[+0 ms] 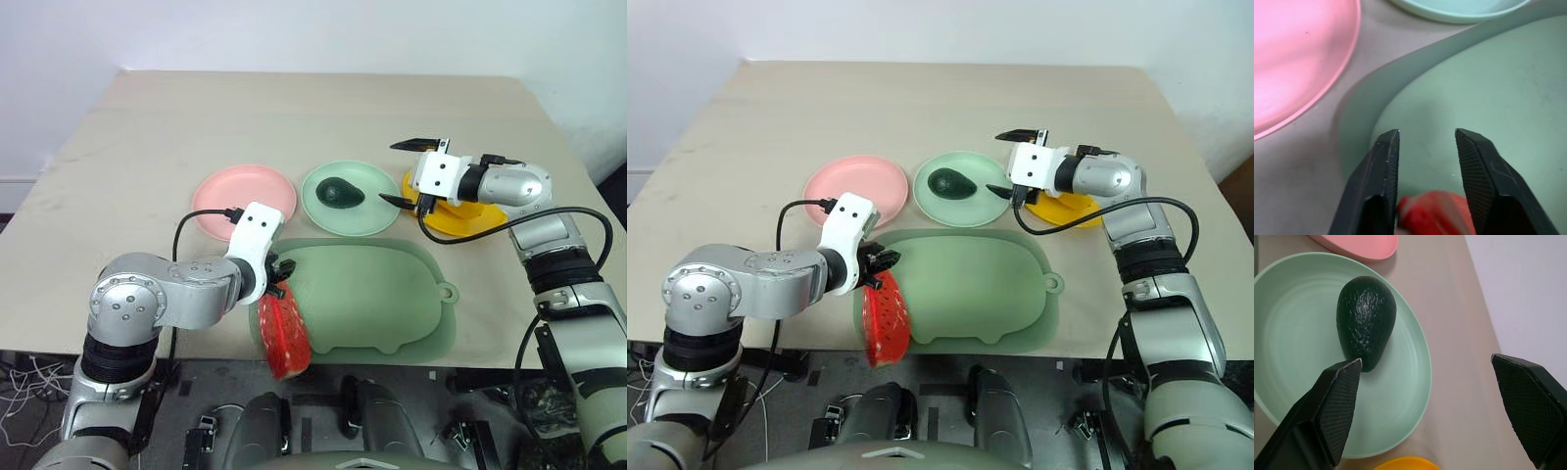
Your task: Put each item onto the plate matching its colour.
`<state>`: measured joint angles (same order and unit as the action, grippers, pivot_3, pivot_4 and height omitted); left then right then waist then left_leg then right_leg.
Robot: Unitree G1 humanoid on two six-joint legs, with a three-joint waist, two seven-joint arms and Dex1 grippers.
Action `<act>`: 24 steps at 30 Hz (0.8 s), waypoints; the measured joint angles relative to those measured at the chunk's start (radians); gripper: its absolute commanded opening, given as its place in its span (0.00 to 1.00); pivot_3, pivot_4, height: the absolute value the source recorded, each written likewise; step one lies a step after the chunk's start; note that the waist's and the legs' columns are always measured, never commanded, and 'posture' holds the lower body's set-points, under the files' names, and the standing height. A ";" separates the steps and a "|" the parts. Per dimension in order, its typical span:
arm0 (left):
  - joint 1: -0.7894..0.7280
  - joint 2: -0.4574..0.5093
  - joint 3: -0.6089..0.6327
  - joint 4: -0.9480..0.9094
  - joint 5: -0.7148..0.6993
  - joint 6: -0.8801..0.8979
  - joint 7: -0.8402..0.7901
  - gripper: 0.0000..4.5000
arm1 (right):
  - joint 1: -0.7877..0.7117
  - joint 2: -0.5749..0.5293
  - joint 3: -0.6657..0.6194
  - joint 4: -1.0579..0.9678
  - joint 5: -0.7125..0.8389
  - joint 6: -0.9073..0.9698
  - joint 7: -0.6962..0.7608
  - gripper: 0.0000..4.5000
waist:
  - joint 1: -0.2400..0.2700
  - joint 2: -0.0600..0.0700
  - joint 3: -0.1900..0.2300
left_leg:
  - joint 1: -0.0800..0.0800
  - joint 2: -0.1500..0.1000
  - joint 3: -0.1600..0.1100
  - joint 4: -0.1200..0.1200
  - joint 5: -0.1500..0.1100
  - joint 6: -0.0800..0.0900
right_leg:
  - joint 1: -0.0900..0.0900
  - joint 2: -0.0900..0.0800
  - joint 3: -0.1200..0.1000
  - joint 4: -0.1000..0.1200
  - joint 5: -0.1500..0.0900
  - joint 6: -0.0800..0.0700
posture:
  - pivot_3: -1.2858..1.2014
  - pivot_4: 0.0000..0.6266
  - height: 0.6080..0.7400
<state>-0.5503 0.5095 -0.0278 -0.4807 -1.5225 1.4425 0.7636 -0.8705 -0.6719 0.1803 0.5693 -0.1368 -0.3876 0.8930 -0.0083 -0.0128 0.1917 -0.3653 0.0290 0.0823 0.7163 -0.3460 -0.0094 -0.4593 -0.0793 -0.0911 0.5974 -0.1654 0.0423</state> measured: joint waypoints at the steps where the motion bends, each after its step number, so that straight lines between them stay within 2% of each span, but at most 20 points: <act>1: -0.010 0.003 -0.003 0.010 0.010 -0.011 -0.006 0.42 | 0.003 0.000 0.000 -0.011 0.003 0.005 0.000 1.00 | 0.000 0.000 0.000 | 0.000 0.000 0.000 0.000 0.000 0.000 | 0.000 0.000 0.000 0.000 0.000 0.000 | 0.52 0.24 1.00; 16: -0.130 0.015 -0.033 0.163 0.410 -0.068 -0.308 0.42 | 0.059 -0.030 -0.041 -0.134 0.053 0.129 0.008 1.00 | 0.000 0.000 0.000 | 0.000 -0.001 0.003 -0.001 0.000 0.000 | 0.000 0.000 -0.001 0.000 0.000 0.000 | 0.52 0.24 1.00; 24: -0.131 0.004 0.022 0.188 0.548 -0.094 -0.443 0.42 | 0.105 -0.061 -0.067 -0.235 0.112 0.176 0.070 1.00 | -0.002 0.000 0.000 | 0.000 -0.001 0.003 -0.001 0.000 0.000 | 0.000 0.001 -0.001 0.000 0.000 0.000 | 0.52 0.24 1.00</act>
<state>-0.6813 0.5136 -0.0058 -0.2926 -0.9744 1.3490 0.3203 -0.7658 -0.7328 0.1132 0.3339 -0.0248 -0.2113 0.9634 -0.0104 -0.0129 0.1918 -0.3655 0.0284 0.0852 0.7157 -0.3460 -0.0094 -0.4596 -0.0788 -0.0923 0.5971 -0.1655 0.0426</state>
